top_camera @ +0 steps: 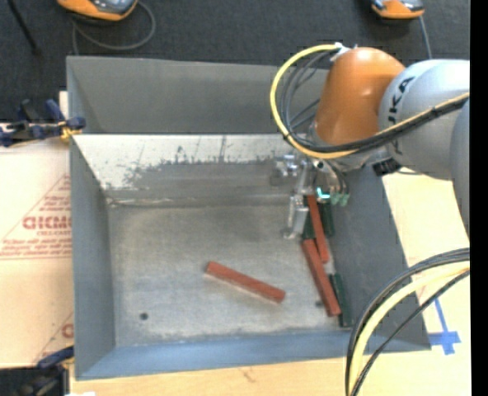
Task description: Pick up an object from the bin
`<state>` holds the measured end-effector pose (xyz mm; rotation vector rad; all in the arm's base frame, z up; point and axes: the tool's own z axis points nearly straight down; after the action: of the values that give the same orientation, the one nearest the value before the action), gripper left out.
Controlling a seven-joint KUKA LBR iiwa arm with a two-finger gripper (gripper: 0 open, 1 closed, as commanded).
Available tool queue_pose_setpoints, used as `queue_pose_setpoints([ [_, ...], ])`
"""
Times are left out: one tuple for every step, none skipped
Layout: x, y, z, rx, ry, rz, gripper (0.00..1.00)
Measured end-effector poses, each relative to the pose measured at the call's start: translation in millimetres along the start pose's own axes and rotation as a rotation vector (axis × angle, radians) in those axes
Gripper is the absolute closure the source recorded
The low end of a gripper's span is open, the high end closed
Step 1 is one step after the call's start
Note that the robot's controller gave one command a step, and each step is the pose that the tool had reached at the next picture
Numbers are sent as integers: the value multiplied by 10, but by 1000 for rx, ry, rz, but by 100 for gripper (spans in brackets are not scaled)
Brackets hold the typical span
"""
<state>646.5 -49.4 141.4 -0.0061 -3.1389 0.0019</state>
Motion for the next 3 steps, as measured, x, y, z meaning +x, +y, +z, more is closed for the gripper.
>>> queue_pose_setpoints([
  [569, 763, 745, -4, 5, -20, 0],
  [1269, 948, 400, -3, -1, -15, 0],
  [1308, 870, 243, -3, -8, 88, 0],
])
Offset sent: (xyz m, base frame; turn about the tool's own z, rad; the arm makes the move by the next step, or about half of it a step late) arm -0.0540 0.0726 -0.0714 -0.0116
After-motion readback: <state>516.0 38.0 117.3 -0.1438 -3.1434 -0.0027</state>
